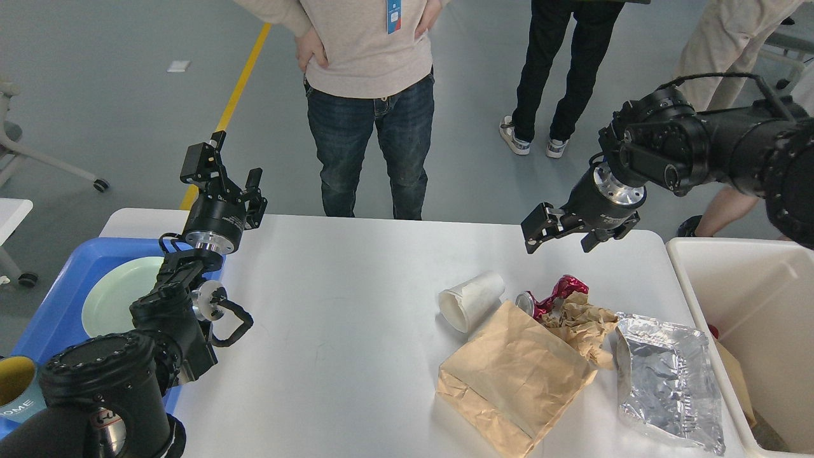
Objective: Tidy desktop
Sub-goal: 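Reach the right gripper down and grasp the brown paper bag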
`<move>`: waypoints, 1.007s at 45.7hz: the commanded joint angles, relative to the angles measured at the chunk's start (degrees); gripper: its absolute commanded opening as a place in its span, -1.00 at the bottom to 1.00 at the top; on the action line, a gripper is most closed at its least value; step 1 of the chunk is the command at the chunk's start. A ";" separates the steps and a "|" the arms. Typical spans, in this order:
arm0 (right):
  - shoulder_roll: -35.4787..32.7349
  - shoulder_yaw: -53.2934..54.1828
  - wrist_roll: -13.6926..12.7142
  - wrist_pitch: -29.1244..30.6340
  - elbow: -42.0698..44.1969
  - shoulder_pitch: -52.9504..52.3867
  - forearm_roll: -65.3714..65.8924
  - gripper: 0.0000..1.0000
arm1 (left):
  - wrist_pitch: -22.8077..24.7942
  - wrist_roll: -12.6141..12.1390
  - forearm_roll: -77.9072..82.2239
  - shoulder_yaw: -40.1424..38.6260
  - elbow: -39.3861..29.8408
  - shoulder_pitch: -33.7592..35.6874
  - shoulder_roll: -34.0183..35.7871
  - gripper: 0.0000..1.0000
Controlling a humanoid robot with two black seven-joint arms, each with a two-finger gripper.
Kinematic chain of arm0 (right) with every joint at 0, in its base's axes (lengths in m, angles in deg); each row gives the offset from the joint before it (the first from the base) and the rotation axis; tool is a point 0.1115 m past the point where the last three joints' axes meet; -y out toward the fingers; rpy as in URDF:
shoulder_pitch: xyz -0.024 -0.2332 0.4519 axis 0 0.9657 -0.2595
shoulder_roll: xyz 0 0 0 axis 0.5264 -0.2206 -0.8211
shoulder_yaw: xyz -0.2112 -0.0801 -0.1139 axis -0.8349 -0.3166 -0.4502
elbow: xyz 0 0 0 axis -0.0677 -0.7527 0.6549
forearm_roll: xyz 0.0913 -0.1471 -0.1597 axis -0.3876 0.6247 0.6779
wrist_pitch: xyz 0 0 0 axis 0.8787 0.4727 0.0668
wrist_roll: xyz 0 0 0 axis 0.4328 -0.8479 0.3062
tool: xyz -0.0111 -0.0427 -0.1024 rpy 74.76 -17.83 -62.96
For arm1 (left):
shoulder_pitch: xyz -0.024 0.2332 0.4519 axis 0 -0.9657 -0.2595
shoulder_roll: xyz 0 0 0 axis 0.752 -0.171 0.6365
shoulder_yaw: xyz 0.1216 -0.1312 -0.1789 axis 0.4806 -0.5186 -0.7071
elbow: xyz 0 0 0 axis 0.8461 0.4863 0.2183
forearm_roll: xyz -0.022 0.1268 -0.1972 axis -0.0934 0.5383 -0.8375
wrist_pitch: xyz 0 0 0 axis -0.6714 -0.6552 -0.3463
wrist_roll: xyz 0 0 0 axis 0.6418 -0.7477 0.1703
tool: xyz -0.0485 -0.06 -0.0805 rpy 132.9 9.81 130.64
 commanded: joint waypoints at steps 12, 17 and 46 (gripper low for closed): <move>1.75 -1.13 -0.34 6.33 -3.67 -6.35 9.01 1.00 | 0.00 0.00 0.00 0.00 0.00 0.00 0.00 0.93; 3.50 -1.21 -0.52 6.15 -3.50 -1.27 11.57 1.00 | 0.00 0.00 0.00 0.00 0.00 0.00 0.00 0.93; 7.46 -0.69 -4.65 -4.57 -1.48 13.86 11.66 1.00 | 0.00 0.00 0.00 0.00 0.00 0.00 0.00 0.93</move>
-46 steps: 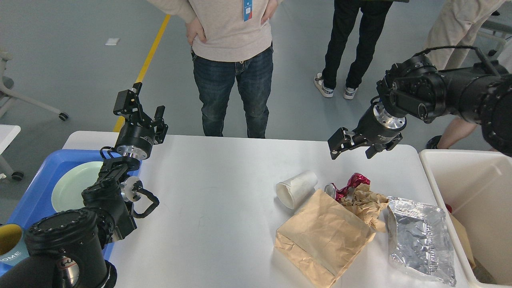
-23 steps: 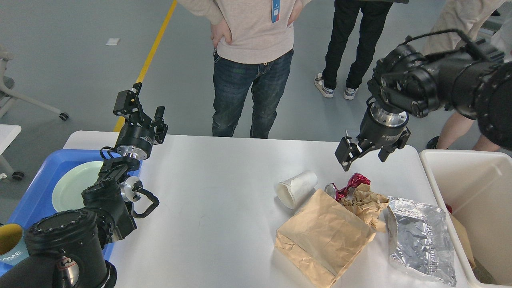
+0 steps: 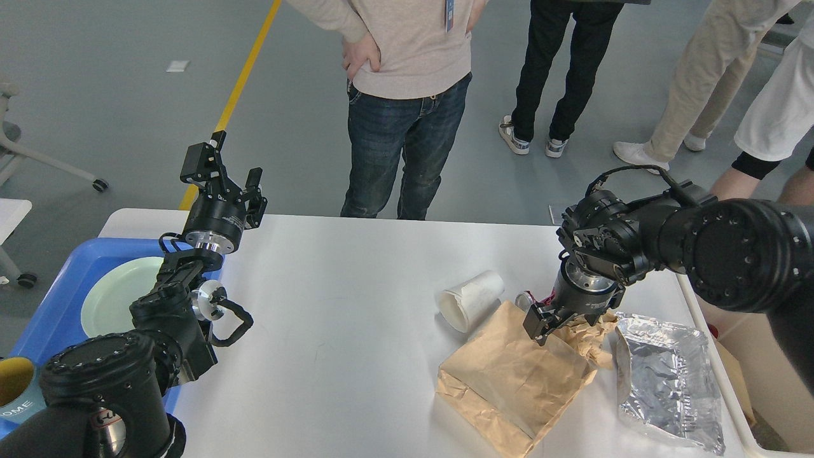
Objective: Tidy desktop
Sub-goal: 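Reach the right gripper down and grasp the brown paper bag, then lift the brown paper bag and drop it into the white bin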
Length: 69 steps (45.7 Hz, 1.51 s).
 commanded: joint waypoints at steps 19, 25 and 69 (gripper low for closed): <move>0.09 3.44 0.16 1.09 -0.93 2.71 -0.18 1.00 | 0.00 0.00 0.04 0.00 0.00 0.00 0.00 0.93; 0.09 4.14 0.16 1.44 -0.85 2.89 -0.18 1.00 | 0.00 0.00 0.04 0.00 0.00 0.00 0.00 0.93; -15.02 13.28 0.07 1.18 -14.82 -2.38 -0.53 -1.00 | 0.00 0.00 0.04 0.00 0.00 0.00 0.00 0.93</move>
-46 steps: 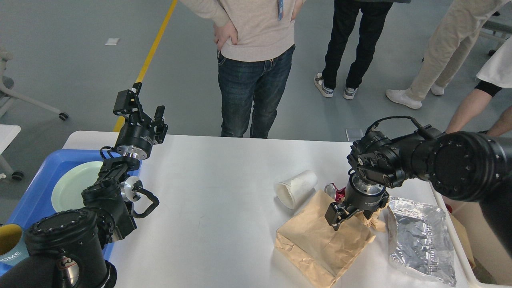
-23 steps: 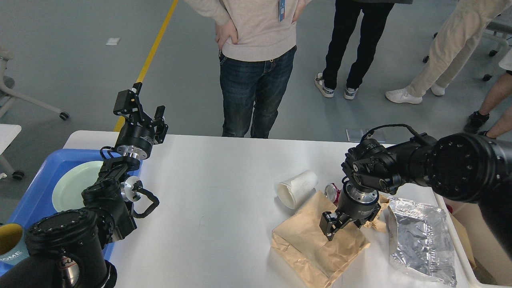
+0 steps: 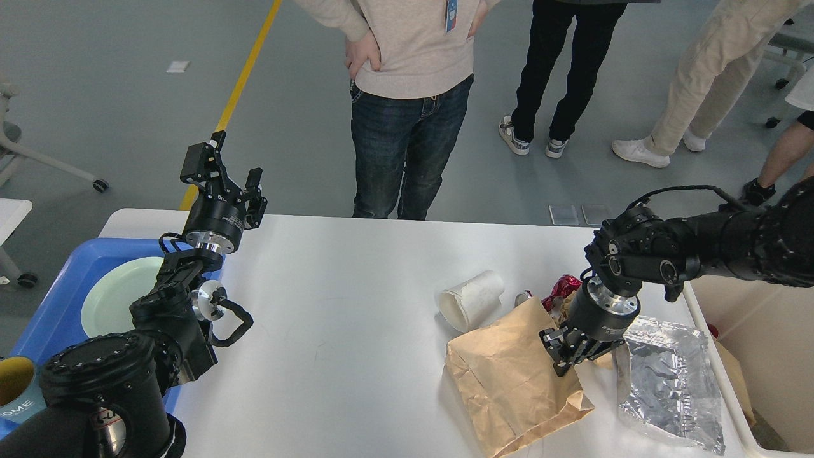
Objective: Tidy desktop
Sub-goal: 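Lift the brown paper bag and drop it into the white bin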
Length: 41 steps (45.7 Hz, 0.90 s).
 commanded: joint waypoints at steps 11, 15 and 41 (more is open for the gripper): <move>-15.38 5.21 0.63 1.88 -7.42 -7.77 0.50 -1.00 | 0.00 0.00 -0.05 0.00 0.00 0.00 0.00 0.93; -19.78 6.79 0.63 4.52 -7.60 -10.23 0.50 -1.00 | 0.00 0.00 0.03 0.00 0.00 0.00 0.00 0.93; -37.71 20.32 0.54 10.39 -7.51 -19.72 0.50 -1.00 | 0.00 0.00 0.03 0.00 0.00 0.00 0.00 0.93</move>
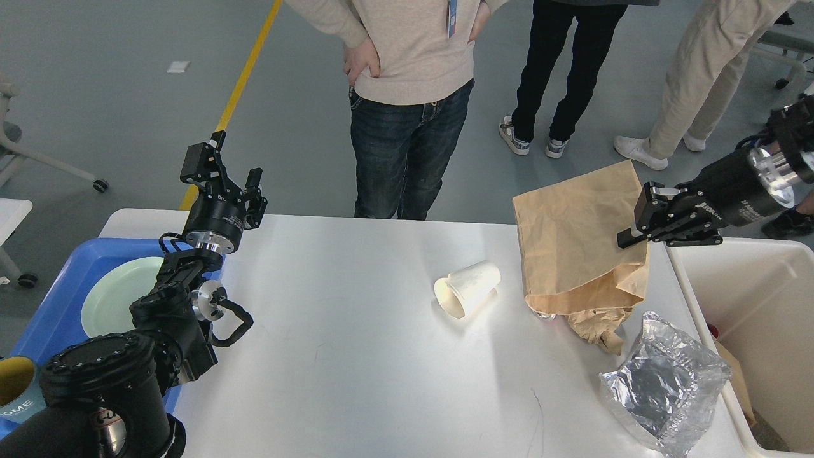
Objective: Tidy desktop
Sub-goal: 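Lift the brown paper bag and drop it into the white bin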
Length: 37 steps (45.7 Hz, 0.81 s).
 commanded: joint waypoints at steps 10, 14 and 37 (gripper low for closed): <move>-5.53 3.28 -0.43 0.00 1.79 -5.75 0.00 -1.00 | 0.00 0.00 0.00 0.00 0.00 0.00 0.00 0.93; -5.18 3.37 -0.70 0.00 6.61 -3.99 0.00 -1.00 | 0.00 0.00 0.00 0.00 0.00 0.00 0.00 0.93; -1.66 3.98 -0.70 -39.33 32.73 37.13 -1.05 -1.00 | 0.00 0.00 -0.09 0.00 0.00 0.00 -0.09 0.93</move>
